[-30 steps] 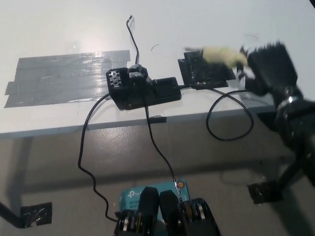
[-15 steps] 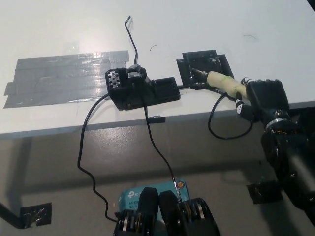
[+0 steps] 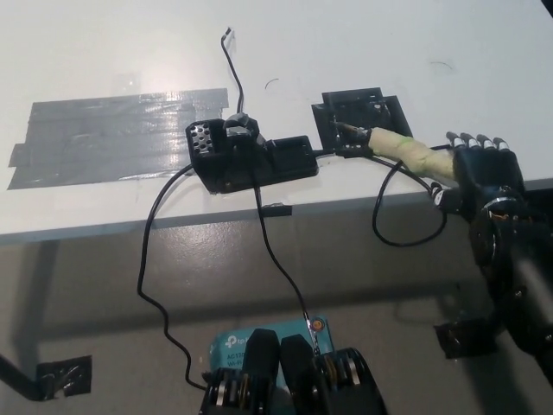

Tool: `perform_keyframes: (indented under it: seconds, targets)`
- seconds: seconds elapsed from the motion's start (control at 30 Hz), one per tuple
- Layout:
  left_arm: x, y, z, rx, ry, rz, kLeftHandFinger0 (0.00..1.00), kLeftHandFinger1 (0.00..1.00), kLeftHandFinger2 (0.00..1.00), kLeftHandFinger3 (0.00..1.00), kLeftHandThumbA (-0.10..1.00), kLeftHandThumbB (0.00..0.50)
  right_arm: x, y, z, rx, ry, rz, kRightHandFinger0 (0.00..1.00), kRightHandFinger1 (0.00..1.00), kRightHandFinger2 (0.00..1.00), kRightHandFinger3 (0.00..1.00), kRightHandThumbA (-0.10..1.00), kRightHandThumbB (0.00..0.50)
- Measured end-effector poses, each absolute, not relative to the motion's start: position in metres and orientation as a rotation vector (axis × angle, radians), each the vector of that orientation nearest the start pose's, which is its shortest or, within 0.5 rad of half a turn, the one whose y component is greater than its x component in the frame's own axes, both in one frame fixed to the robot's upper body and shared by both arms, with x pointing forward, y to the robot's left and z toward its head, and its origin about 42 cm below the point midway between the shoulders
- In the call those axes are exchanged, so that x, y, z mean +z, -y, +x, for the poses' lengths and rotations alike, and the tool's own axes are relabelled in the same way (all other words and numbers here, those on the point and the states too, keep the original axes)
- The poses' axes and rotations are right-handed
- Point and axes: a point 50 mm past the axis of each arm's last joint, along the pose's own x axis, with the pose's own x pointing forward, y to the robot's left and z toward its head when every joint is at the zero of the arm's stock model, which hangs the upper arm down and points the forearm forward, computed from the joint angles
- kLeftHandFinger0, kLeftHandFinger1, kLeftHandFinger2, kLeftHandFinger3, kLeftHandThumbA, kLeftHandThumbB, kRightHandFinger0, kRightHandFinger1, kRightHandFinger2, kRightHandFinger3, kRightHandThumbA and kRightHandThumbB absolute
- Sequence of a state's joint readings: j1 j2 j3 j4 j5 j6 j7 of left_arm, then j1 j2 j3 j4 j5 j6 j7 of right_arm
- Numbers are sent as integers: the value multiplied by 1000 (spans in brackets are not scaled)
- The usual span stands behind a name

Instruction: The robot uses its right hand to grab the soldering gun kept on the middle of the table and pulls it out of its base and keep it on the right side of the base

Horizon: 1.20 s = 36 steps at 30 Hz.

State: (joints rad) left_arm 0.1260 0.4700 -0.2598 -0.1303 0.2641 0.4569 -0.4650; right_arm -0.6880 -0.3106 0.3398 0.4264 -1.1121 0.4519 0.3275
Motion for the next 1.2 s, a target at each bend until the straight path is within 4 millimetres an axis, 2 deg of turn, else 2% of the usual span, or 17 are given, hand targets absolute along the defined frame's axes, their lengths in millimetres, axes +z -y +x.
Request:
perform_keyframes:
  seconds: [0.1,0.33,0.5,0.53,0.57,0.67,0.77,0.83,0.87,0.93,0.97,1.0,1.07,1.1,1.2]
  targets:
    - [66,-295,216,-558,-626,631,770,859,996,1000,349,253,211,232,482,61,-237,-1546,1000,1000,1000,1000,1000,500]
    - [66,-295,216,-557,-627,630,757,847,983,1000,336,267,229,233,479,63,-194,-1541,1000,1000,1000,1000,1000,500]
    - [67,-297,217,-549,-626,628,755,835,961,1000,342,265,260,237,474,37,-114,-1498,1000,1000,1000,1000,1000,500]
    - [67,-298,217,-548,-626,627,713,790,922,1000,330,265,269,238,472,28,-93,-1478,1000,1000,1000,1000,1000,500]
    - [67,-298,217,-548,-626,627,708,787,919,1000,329,265,279,241,469,14,-66,-1446,1000,1000,1000,1000,1000,500]
    - [67,-299,216,-543,-628,626,745,825,963,1000,344,250,305,248,458,-25,11,-1359,1000,1000,1000,1000,1000,500]
    - [67,-299,216,-544,-628,626,763,836,973,1000,335,243,321,258,437,-48,70,-1290,1000,1000,1000,1000,1000,500]
    - [67,-299,216,-544,-628,627,780,850,993,1000,336,244,324,265,423,-53,86,-1249,1000,1000,1000,1000,1000,500]
    - [67,-299,216,-545,-628,627,774,847,985,1000,338,240,325,271,414,-59,93,-1224,1000,1000,1000,1000,1000,481]
    - [67,-298,217,-546,-627,627,764,848,986,1000,361,255,326,286,391,-85,105,-1159,1000,1000,1000,1000,1000,473]
    - [67,-298,217,-547,-627,628,766,851,992,1000,366,255,324,294,380,-95,101,-1125,1000,1000,1000,1000,1000,472]
    - [67,-298,217,-547,-627,628,799,873,1000,1000,354,254,320,303,369,-109,91,-1098,1000,1000,1000,1000,1000,405]
    - [66,-298,217,-548,-628,627,807,877,1000,1000,312,252,312,320,340,-141,76,-1042,1000,1000,1000,1000,1000,361]
    - [65,-298,217,-546,-632,625,805,876,1000,1000,319,248,303,330,322,-157,55,-1013,1000,1000,1000,1000,1000,286]
    - [63,-298,218,-544,-638,621,755,830,987,1000,329,236,276,350,284,-174,-31,-961,1000,1000,1000,1000,1000,315]
